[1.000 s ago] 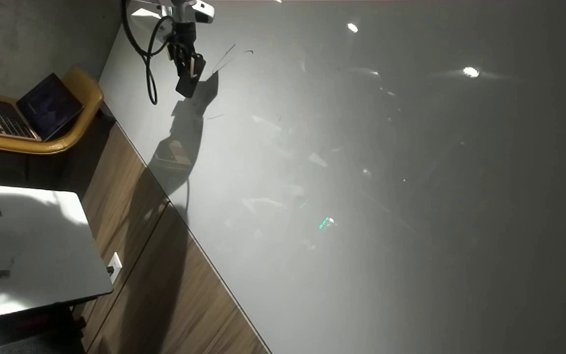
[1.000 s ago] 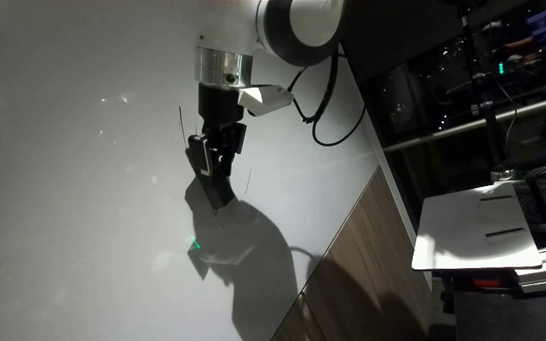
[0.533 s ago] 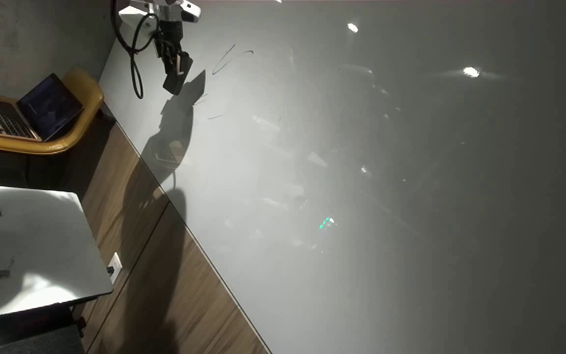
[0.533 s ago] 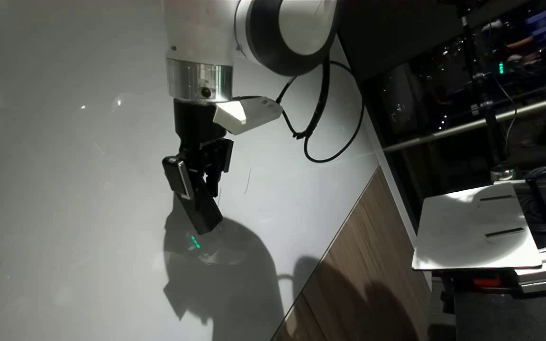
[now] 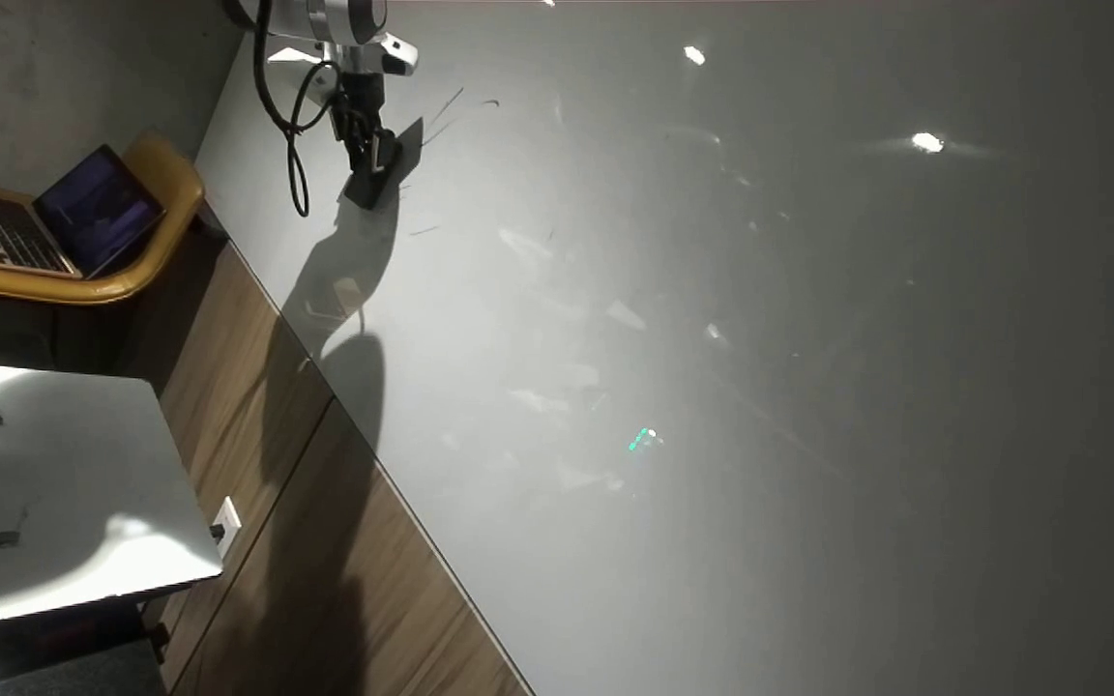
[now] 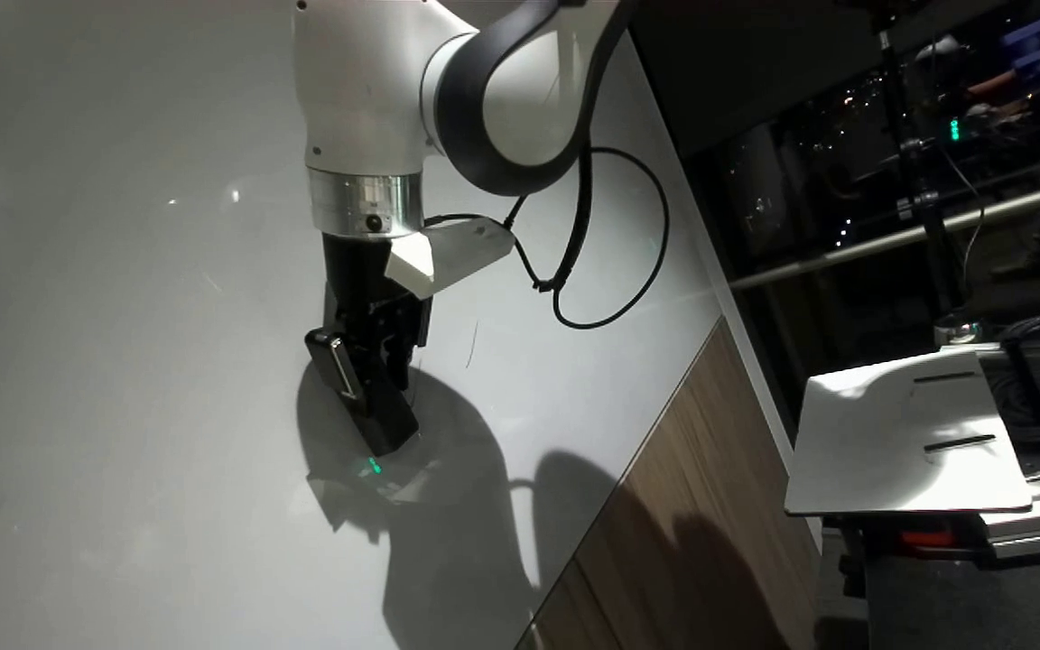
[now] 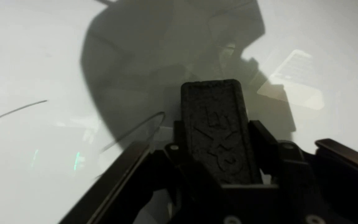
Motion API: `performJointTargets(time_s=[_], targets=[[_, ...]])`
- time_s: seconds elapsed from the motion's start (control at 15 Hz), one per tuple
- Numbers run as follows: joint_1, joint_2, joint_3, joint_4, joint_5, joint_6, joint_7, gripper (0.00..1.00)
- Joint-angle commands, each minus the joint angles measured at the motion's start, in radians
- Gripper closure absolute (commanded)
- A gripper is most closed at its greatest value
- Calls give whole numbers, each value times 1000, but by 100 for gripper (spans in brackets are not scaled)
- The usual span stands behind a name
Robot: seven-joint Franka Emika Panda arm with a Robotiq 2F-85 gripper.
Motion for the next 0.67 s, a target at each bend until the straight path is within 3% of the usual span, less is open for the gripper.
performJointTargets(time_s=[0.0, 0.6], targets=[[11, 26, -93, 32, -63, 2, -18, 72], [-63, -79, -199, -124, -128, 16, -9, 72]])
